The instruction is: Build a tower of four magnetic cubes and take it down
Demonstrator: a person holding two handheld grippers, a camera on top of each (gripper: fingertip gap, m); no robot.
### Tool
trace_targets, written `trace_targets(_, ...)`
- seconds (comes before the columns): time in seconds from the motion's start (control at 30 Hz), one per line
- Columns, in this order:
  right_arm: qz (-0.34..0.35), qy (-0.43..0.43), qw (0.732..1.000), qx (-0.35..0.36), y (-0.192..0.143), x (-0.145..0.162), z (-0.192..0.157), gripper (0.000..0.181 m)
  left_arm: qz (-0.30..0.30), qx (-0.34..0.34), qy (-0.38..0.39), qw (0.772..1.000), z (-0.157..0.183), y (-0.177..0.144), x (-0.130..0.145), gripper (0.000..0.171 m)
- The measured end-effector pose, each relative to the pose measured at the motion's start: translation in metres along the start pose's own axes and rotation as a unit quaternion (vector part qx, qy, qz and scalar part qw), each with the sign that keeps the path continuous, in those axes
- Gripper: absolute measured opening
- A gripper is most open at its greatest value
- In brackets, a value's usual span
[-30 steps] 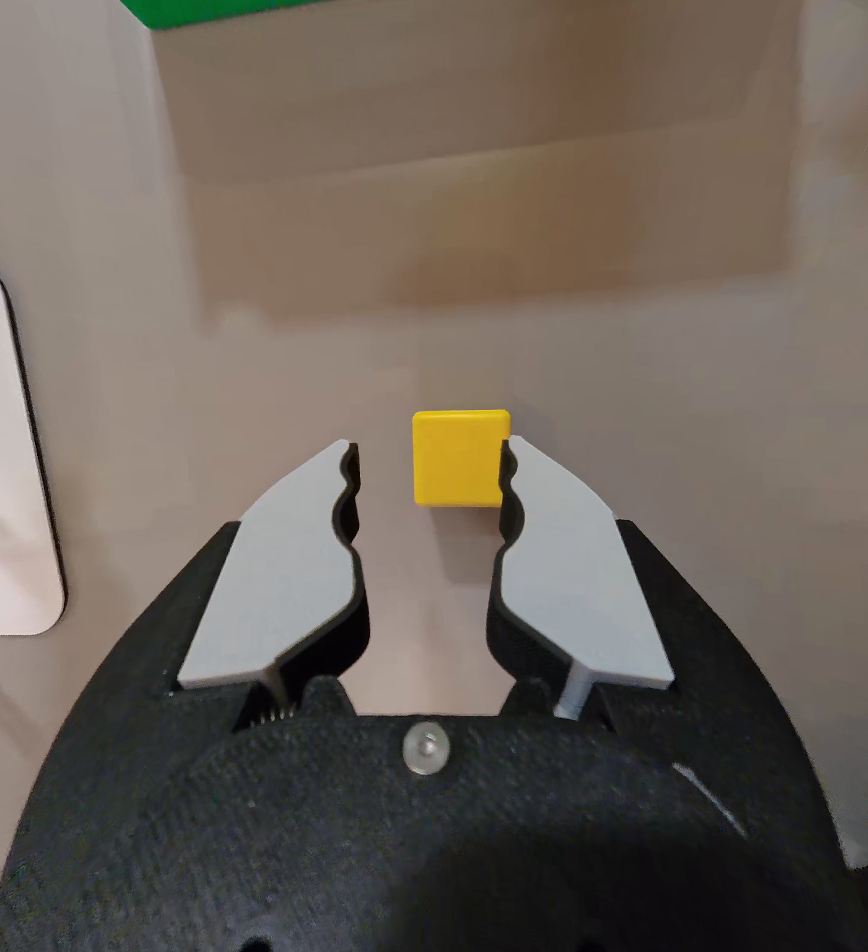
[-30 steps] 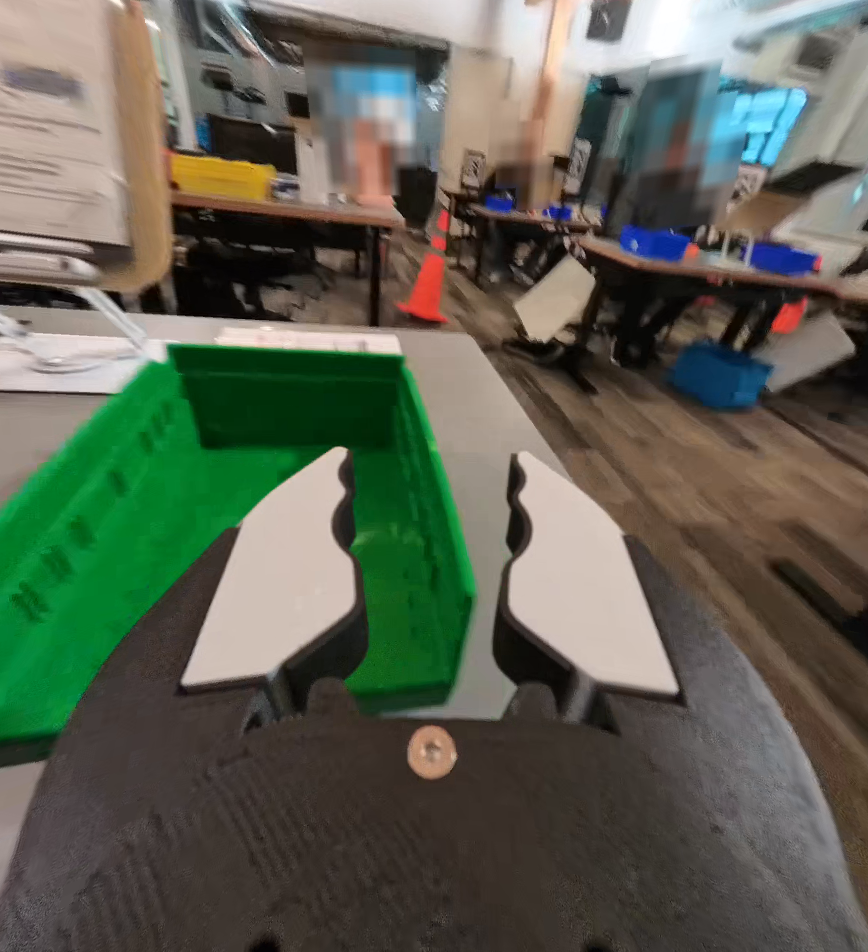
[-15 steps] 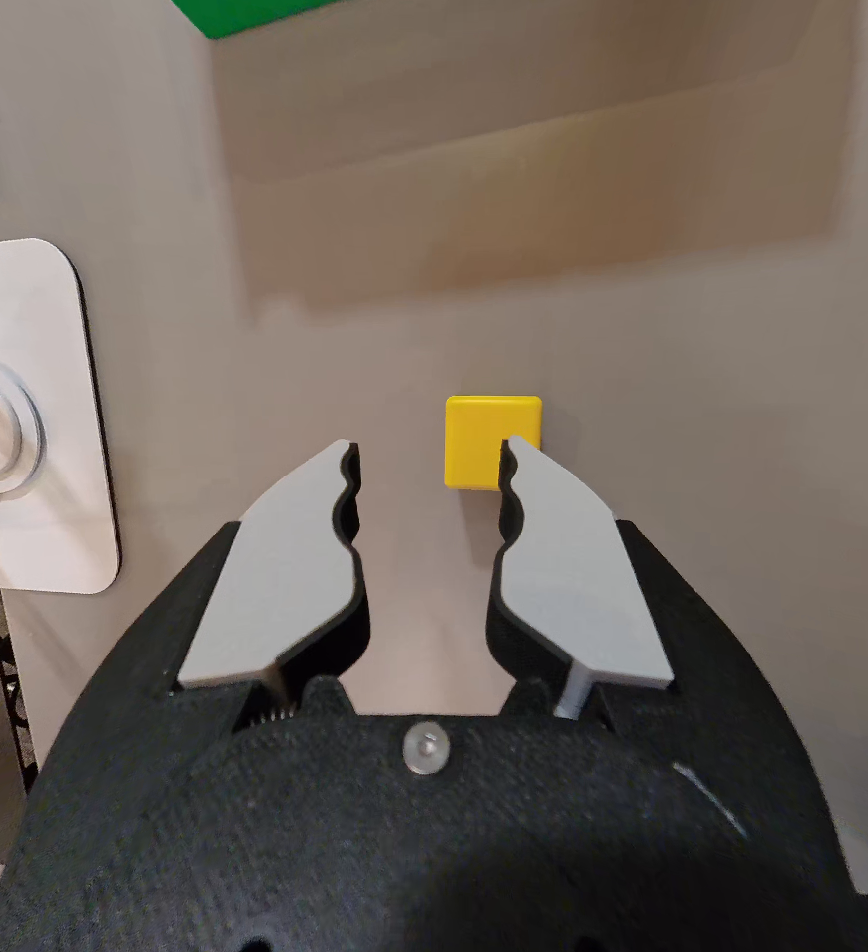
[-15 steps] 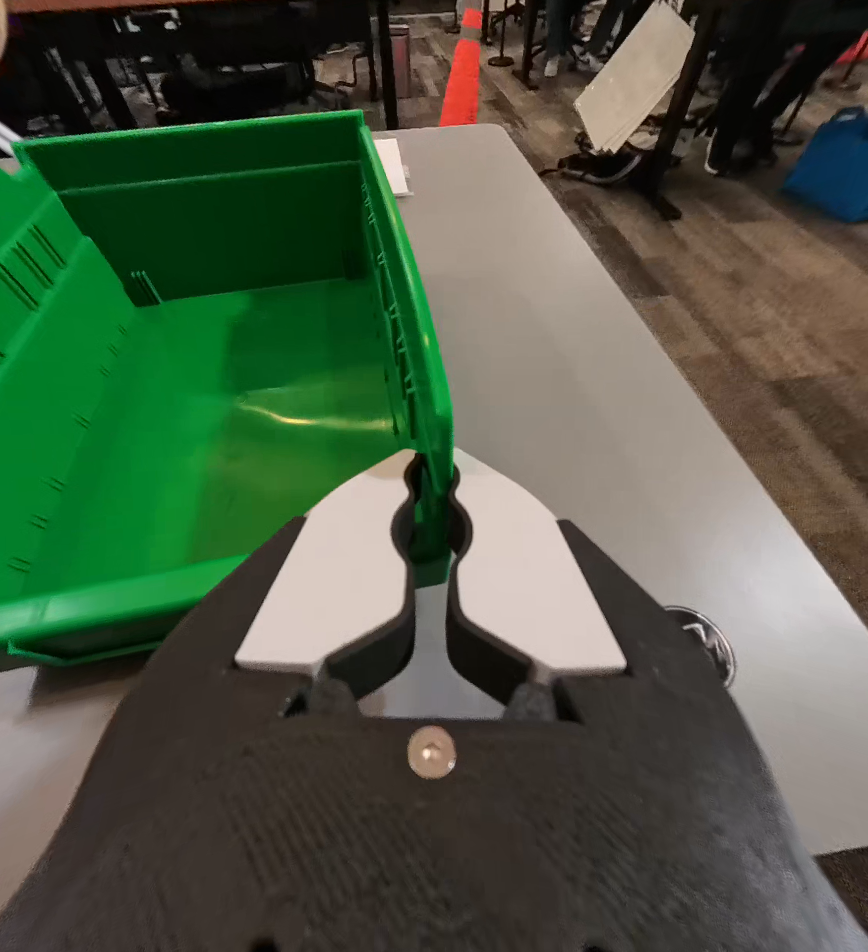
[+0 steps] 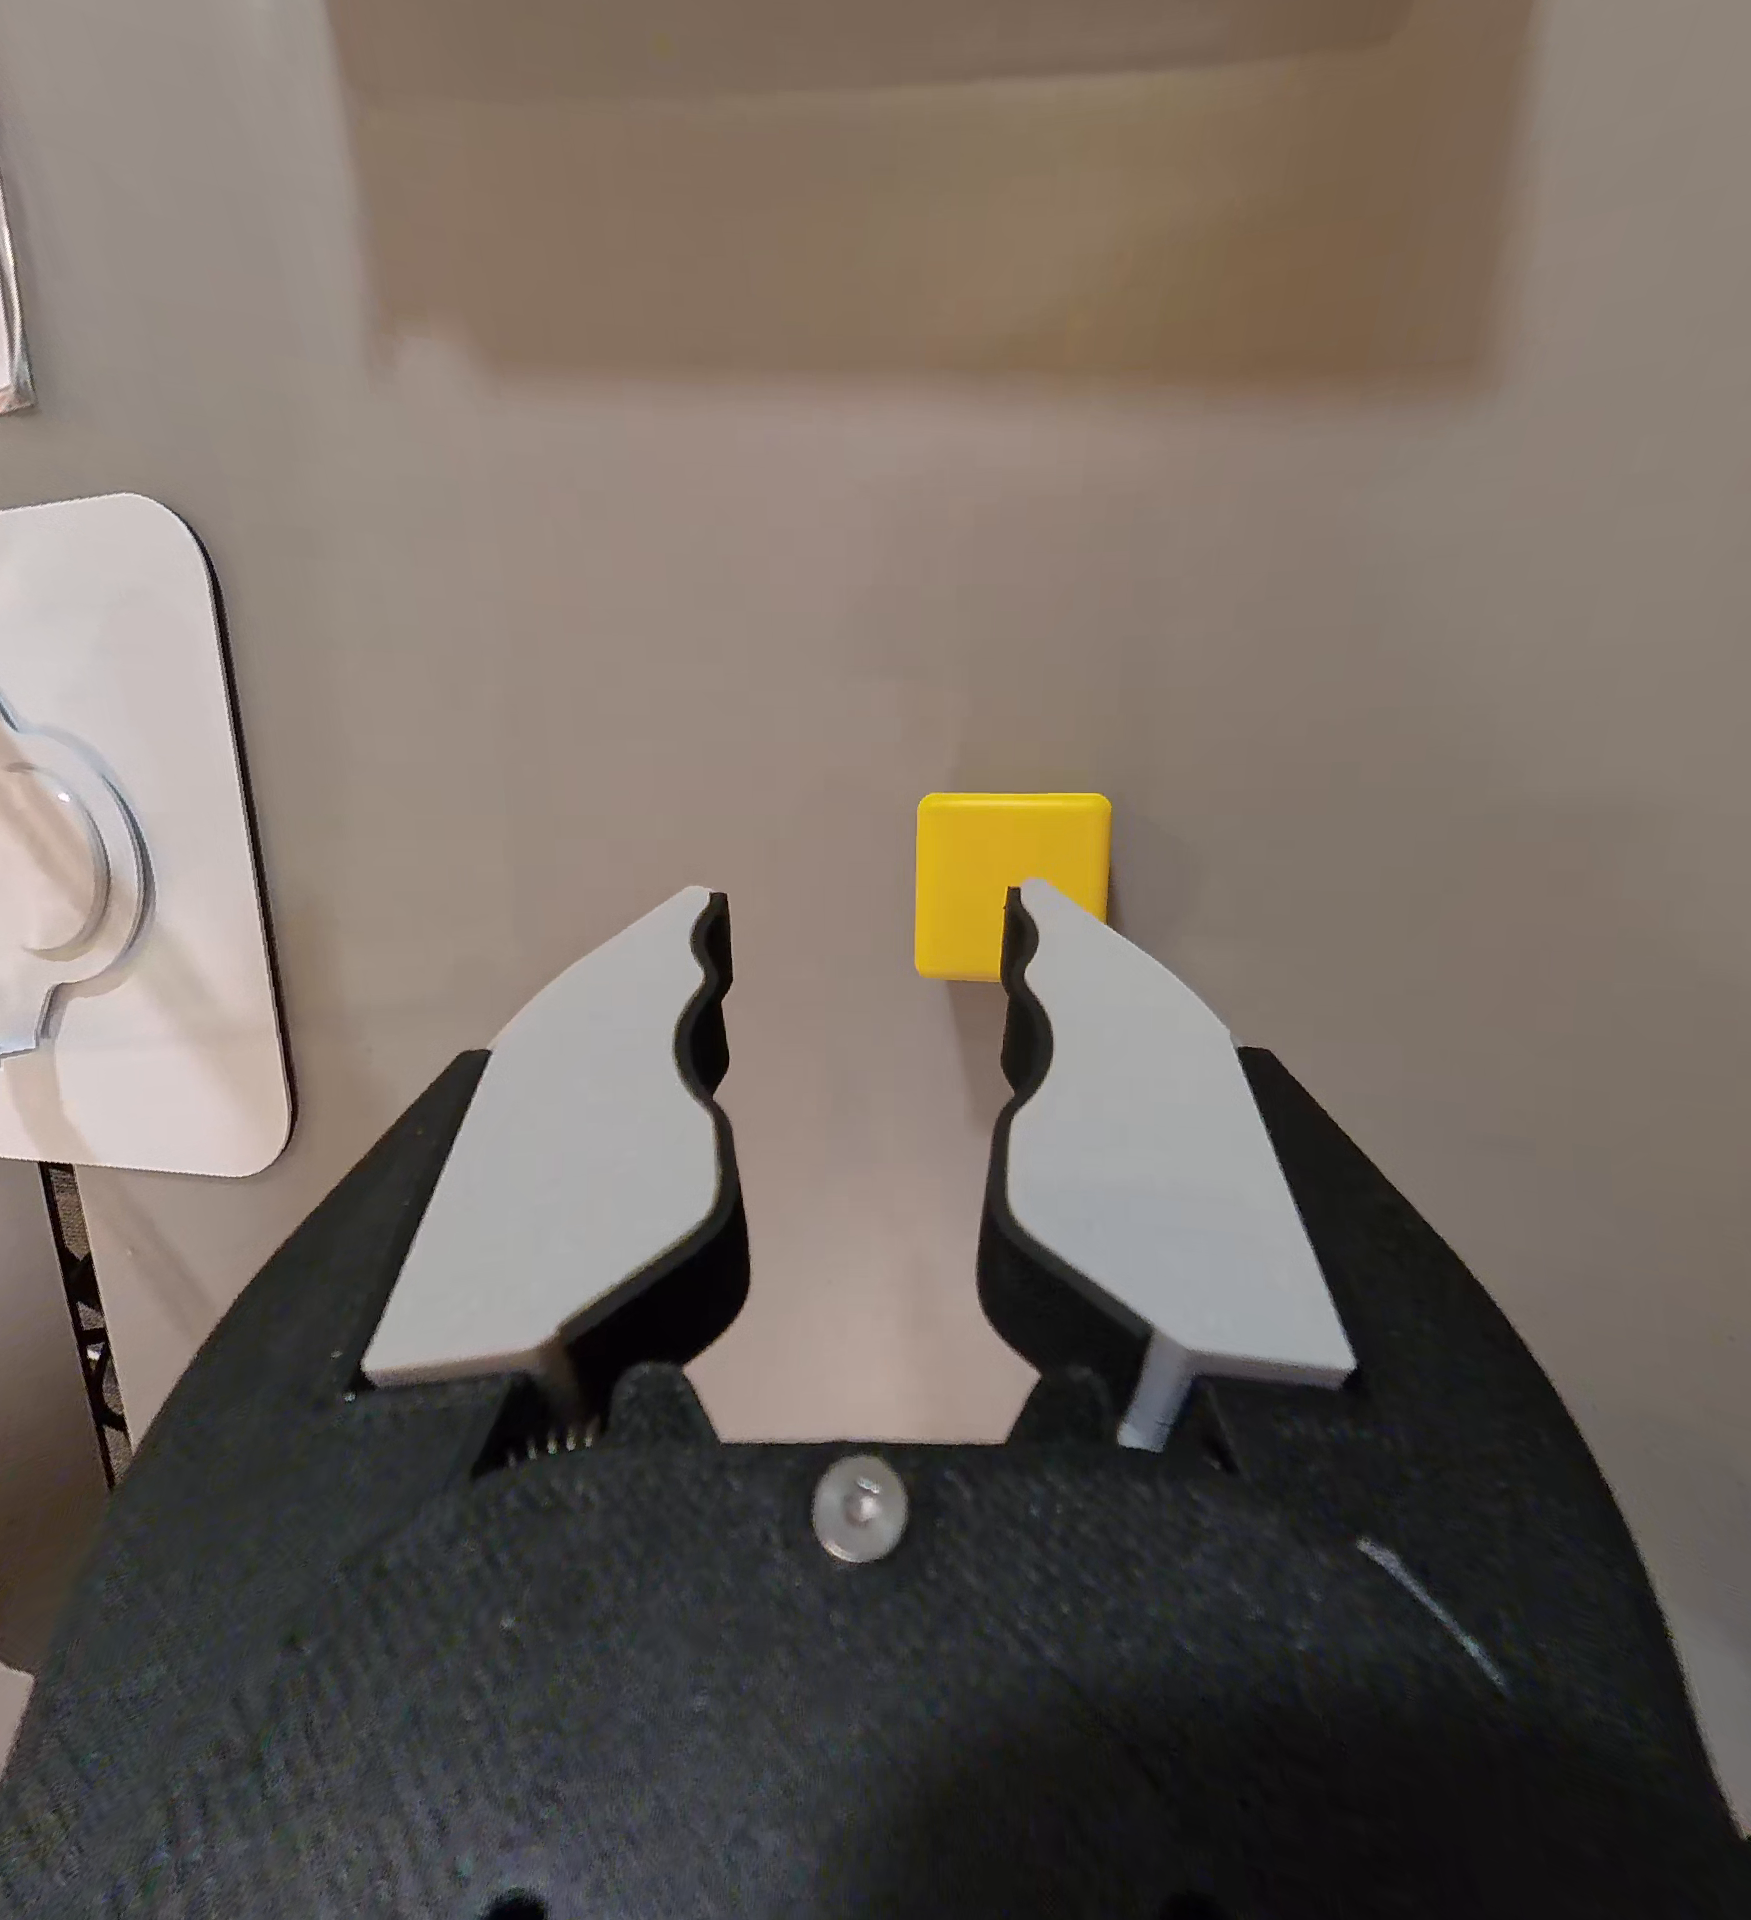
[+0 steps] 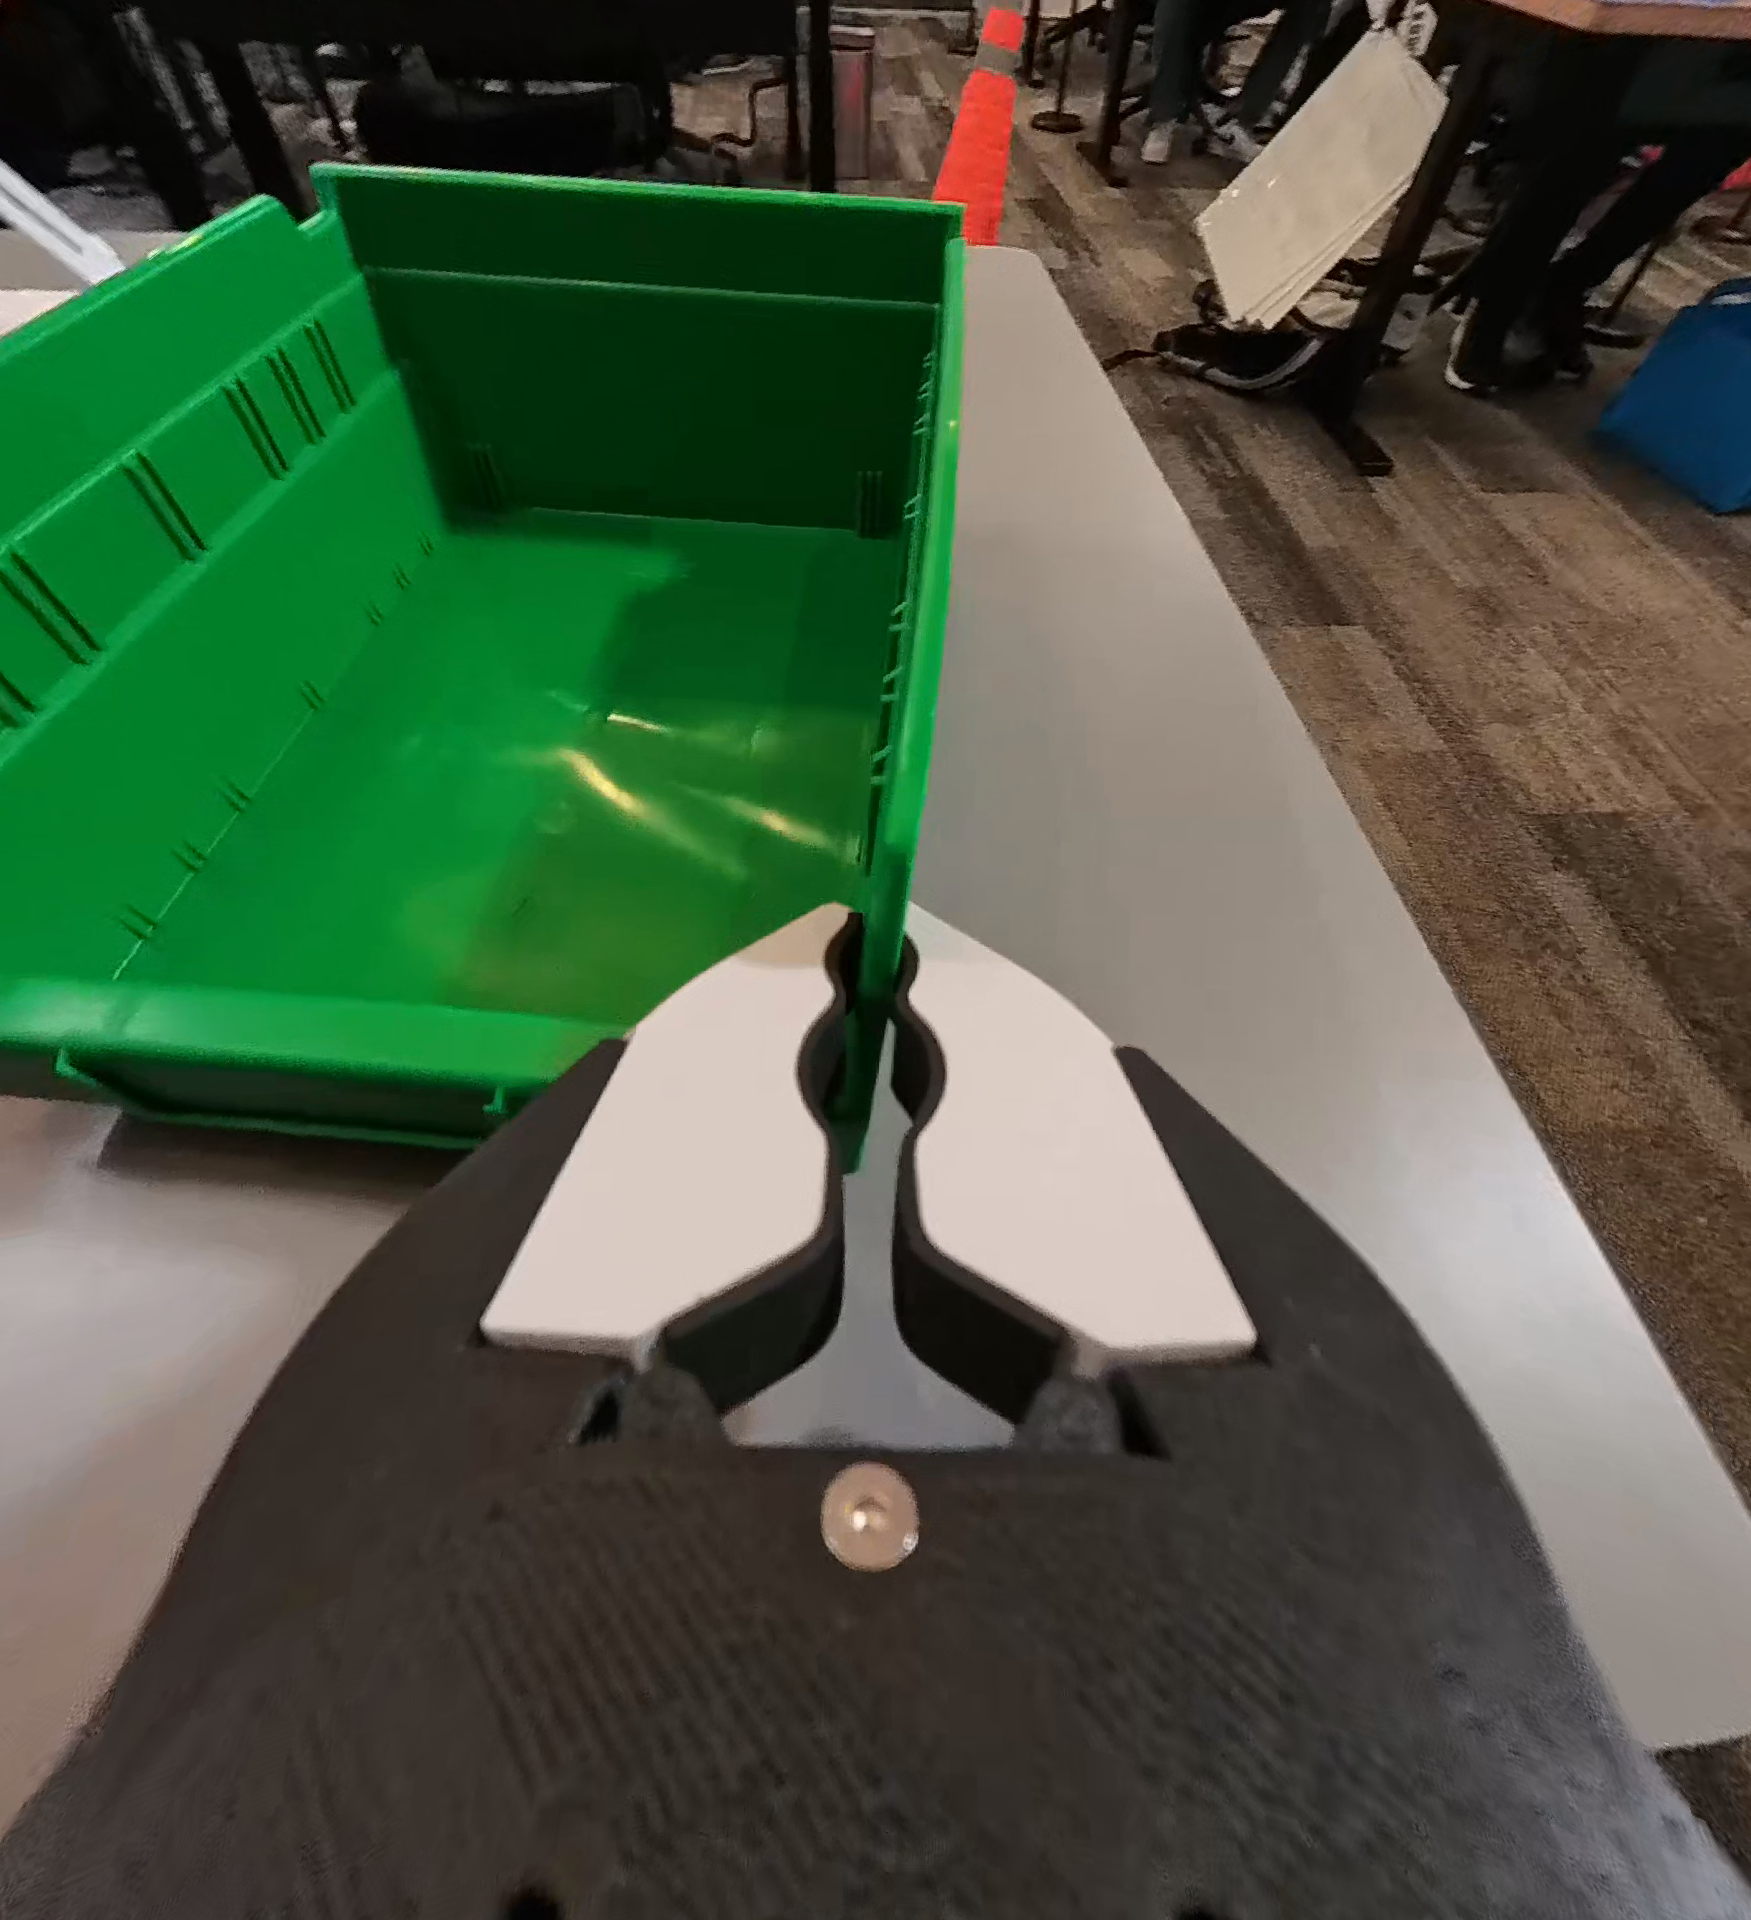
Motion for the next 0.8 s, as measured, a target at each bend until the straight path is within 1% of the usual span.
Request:
trace_targets(0.17,-0.011,-0.02,0.999,-0.041,-0.006,0.002,0.004,0.004,-0.001,0.001,0.0,1.0,0.001,0.0,0.0,0.051)
trace_targets(0.4,0.002,-0.007,0.997,-0.072,-0.012,0.006,0.011,0.003,-0.007,0.002,0.0,1.0,0.0,0.003,0.003,0.051)
trace_targets(0.8,0.006,0.007,0.999,-0.05,-0.009,0.004,0.01,0.003,-0.011,0.0,-0.003,1.0,-0.001,0.004,0.004,0.051)
Point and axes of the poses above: each gripper's, where its closed fingertips meet, y out along the fingers, x out of its underside, z = x × y across the jaws, the point moved 6 cm from there along -y, back along the fingers, and after that the axes turned 8 degrees about -x, right-handed, at the moved point
